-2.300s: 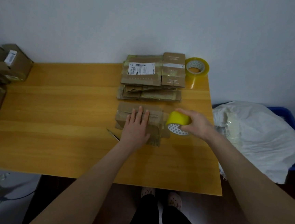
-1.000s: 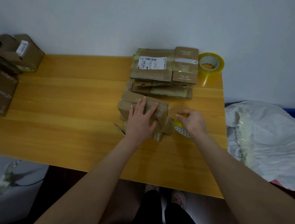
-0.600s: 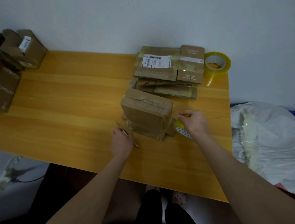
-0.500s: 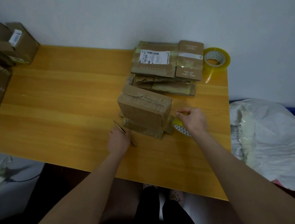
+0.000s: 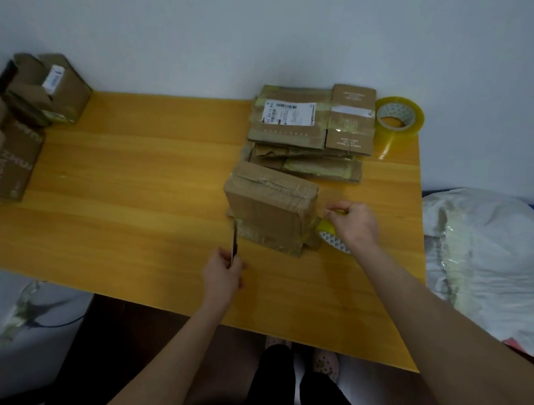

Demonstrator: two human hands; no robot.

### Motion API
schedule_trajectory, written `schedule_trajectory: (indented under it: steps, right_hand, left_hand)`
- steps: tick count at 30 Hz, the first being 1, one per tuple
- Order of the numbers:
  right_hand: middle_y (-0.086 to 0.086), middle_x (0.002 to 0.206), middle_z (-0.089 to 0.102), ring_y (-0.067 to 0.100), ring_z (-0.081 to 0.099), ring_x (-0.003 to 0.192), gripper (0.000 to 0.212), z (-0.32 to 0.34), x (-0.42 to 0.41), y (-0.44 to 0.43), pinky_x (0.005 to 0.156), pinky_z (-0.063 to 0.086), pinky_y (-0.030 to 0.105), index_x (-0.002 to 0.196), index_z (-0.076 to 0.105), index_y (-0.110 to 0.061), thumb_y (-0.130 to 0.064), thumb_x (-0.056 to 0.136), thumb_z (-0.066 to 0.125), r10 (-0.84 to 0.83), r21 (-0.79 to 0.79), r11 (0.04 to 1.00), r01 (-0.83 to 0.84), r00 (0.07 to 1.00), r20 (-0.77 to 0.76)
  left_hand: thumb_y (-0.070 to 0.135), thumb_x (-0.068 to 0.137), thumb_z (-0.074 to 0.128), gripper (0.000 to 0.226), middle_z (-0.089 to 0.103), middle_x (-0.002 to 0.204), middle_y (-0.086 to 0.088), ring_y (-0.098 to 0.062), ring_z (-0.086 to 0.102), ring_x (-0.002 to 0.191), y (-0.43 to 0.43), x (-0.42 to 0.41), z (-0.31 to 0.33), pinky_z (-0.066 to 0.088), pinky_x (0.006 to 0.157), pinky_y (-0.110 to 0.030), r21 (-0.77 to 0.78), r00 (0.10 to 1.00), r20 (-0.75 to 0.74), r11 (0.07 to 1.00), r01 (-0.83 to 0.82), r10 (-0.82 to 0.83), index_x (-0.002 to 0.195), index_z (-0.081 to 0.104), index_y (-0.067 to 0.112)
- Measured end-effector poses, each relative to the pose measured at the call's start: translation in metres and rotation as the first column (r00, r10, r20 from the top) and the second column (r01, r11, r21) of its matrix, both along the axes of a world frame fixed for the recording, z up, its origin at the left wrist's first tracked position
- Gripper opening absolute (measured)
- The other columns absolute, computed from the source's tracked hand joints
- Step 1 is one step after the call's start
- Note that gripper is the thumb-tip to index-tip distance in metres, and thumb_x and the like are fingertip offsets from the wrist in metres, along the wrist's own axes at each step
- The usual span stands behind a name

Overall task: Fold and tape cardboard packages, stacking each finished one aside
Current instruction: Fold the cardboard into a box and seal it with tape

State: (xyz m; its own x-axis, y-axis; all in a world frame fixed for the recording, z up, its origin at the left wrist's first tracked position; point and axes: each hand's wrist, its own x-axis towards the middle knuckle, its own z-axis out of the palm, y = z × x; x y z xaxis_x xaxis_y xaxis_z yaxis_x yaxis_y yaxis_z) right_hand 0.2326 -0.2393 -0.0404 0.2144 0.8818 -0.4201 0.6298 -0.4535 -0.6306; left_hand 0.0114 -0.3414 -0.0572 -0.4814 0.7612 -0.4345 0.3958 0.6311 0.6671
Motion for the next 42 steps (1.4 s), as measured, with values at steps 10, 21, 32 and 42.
schedule_trajectory:
  steps: [10,21,32,42]
  right_hand:
    - [-0.002,0.110,0.068,0.019,0.062,0.097,0.020,0.012,0.003,-0.007,0.071,0.051,0.030,0.107,0.070,-0.031,-0.039,0.093,0.059,0.024,0.034,0.999,-0.024,1.000,0.003]
    - [-0.002,0.100,0.069,0.020,0.063,0.090,0.020,0.021,0.005,-0.010,0.070,0.052,0.030,0.104,0.071,-0.033,-0.043,0.094,0.056,-0.011,-0.016,1.000,0.013,0.995,0.095]
    - [-0.002,0.100,0.069,0.020,0.063,0.091,0.018,0.027,0.003,-0.008,0.073,0.054,0.032,0.102,0.070,-0.033,-0.039,0.094,0.055,0.029,0.033,0.999,-0.035,0.989,0.146]
    - [0.000,0.102,0.068,0.021,0.061,0.093,0.020,0.035,0.005,-0.009,0.068,0.051,0.030,0.106,0.067,-0.030,-0.038,0.097,0.051,0.094,0.077,0.990,-0.117,0.963,0.254]
  left_hand:
    - [0.030,0.102,0.039,0.021,0.050,0.066,0.009,-0.008,0.045,0.050,0.012,0.063,0.083,0.028,0.042,-0.023,0.122,0.761,-0.474,0.823,0.555,-0.443,0.103,0.056,0.018]
    - [0.009,0.099,0.037,0.046,0.049,0.075,-0.002,-0.024,0.049,0.065,0.044,0.099,0.100,0.039,0.053,-0.034,-0.261,0.426,-0.622,0.686,0.679,-0.658,0.142,0.034,0.025]
    - [0.004,0.095,0.044,0.036,0.060,0.103,-0.012,-0.029,0.062,0.091,0.060,0.113,0.105,0.046,0.064,-0.034,-0.369,0.356,-0.629,0.668,0.646,-0.691,0.128,0.046,0.016]
    - [0.004,0.093,0.050,0.015,0.060,0.102,-0.010,-0.027,0.061,0.092,0.062,0.110,0.090,0.042,0.063,-0.032,-0.440,0.316,-0.583,0.618,0.652,-0.749,0.106,0.054,0.011]
